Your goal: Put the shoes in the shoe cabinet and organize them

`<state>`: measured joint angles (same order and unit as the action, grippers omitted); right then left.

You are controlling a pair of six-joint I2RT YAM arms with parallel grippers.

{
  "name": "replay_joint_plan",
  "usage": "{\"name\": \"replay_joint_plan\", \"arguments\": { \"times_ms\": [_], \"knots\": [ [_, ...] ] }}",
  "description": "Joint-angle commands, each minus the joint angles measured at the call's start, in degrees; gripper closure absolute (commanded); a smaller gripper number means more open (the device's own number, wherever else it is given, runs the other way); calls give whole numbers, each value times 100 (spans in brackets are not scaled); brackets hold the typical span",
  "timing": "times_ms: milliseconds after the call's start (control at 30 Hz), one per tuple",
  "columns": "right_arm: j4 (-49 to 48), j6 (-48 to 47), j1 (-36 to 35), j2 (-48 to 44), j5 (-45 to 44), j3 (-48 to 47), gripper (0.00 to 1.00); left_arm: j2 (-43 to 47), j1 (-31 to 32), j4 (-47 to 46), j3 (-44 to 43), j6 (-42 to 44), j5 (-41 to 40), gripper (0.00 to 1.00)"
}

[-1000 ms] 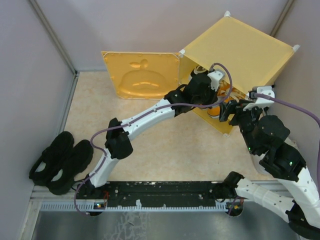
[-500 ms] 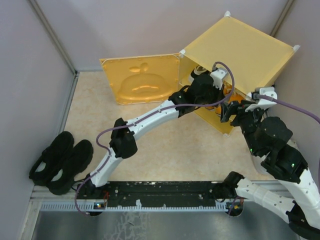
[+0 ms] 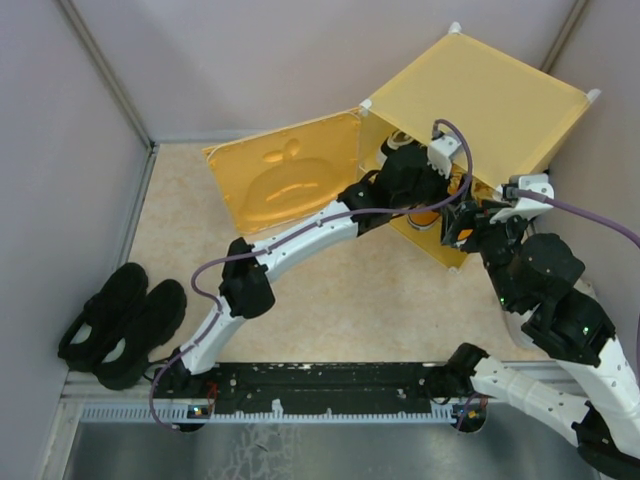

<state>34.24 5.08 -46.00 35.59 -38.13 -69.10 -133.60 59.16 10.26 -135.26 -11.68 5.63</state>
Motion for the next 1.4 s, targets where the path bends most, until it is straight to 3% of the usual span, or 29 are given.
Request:
{"name": "replay_joint_plan", "arguments": {
  "times_ms": [0, 333, 500, 733, 833, 1100, 1367],
  "knots": [
    [-172, -95, -41, 18, 3, -121, 26, 544, -1, -473, 231, 496, -27, 0],
    [-100, -44, -41, 83, 34, -39, 26, 2000, -44, -499, 2397, 1089, -703, 2],
    [-114, -40, -41, 142, 75, -25, 26, 2475, -46, -573, 3356, 1078, -626, 10],
    [-45, -50, -42, 255, 43, -13, 26, 2851, -130, -86, 3989, 1170, -1148, 62],
    [27, -44, -41, 287, -65, 20, 26, 3079, -183, 200, 4270, 1015, -1633, 71],
    [62, 14, -39, 334, -247, 99, 25, 4245, -998, -49, 5992, 207, -1797, 71],
    [173, 237, -45, 990, -106, 252, 25, 4898, -1029, -108, 6568, 100, -2359, 69]
  ]
}}
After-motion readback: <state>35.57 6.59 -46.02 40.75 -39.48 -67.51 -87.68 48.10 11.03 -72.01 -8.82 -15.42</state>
